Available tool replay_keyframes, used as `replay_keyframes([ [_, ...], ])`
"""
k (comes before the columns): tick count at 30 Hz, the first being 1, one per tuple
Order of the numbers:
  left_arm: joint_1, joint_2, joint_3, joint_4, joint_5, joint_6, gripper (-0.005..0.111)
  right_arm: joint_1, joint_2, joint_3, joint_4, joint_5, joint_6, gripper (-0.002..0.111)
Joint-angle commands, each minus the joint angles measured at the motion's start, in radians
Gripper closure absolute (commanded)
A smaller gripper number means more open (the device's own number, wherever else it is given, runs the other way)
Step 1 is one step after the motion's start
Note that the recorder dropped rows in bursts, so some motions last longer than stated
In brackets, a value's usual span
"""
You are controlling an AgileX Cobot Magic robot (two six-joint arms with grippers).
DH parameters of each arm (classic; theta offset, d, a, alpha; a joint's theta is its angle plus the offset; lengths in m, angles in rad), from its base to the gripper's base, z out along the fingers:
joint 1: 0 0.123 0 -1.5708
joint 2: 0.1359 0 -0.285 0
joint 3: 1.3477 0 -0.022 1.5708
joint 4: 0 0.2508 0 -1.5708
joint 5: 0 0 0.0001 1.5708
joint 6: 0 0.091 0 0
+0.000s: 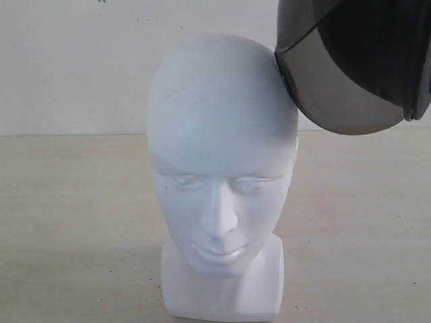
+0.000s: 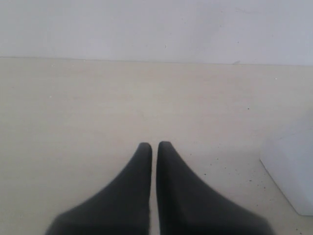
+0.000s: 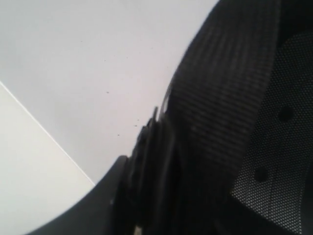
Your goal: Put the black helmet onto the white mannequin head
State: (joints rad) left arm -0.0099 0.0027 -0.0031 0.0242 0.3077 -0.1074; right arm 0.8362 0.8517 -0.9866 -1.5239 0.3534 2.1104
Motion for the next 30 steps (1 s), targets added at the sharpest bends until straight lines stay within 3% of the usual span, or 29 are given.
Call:
replay_keyframes([
  [1,0.0,-0.003,0.003,-0.005,-0.001,0.003,0.102,-0.001,-0.021,-0.015,-0.022,-0.044,-0.013,0.109],
  [16,0.0,-0.003,0.003,-0.005,-0.001,0.003,0.102,-0.001,-0.037,-0.186,0.019,0.0,-0.016,0.109],
  [26,0.0,-0.003,0.003,-0.005,-0.001,0.003,0.102,-0.001,-0.012,-0.281,0.061,-0.163,-0.013,0.109],
  [30,0.0,-0.003,0.003,-0.005,-0.001,0.003,0.102,-0.001,0.023,-0.326,0.203,-0.27,-0.118,0.109],
])
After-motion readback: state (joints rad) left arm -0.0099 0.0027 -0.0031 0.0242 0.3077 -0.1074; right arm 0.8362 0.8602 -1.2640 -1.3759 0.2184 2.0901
